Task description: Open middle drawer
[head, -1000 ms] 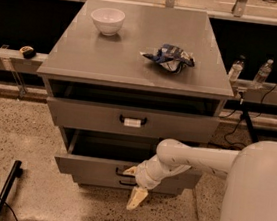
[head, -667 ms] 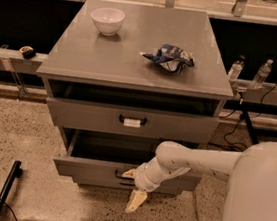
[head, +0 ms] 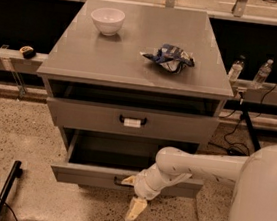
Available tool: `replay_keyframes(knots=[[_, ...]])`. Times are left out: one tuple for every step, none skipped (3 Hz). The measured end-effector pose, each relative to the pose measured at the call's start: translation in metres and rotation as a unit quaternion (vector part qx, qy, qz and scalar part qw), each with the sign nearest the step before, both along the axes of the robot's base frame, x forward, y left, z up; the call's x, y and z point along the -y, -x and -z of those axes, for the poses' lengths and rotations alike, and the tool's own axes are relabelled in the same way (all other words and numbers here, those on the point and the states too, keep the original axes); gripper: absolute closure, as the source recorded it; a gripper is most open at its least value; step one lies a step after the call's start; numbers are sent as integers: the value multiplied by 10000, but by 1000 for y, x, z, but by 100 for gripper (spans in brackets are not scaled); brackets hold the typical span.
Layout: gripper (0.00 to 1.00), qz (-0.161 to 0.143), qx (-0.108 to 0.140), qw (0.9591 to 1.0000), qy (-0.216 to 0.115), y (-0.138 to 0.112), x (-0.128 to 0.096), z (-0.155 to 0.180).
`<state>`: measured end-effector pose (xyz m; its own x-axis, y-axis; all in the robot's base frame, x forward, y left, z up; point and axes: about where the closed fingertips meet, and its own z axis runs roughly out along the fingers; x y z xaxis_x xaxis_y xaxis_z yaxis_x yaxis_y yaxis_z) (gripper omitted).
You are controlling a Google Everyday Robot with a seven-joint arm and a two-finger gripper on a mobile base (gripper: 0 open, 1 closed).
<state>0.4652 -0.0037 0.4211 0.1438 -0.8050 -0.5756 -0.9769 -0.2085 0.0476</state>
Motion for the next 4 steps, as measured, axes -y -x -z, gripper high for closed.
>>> replay_keyframes(knots=[[22,-8,-75,10000,-4,11,1,0],[21,-13,-113,9999,-5,21,1,-2],[22,-10,-182,9998,-10,33,0,-3],[22,-3,-277,9996,-10,47,1,-2]])
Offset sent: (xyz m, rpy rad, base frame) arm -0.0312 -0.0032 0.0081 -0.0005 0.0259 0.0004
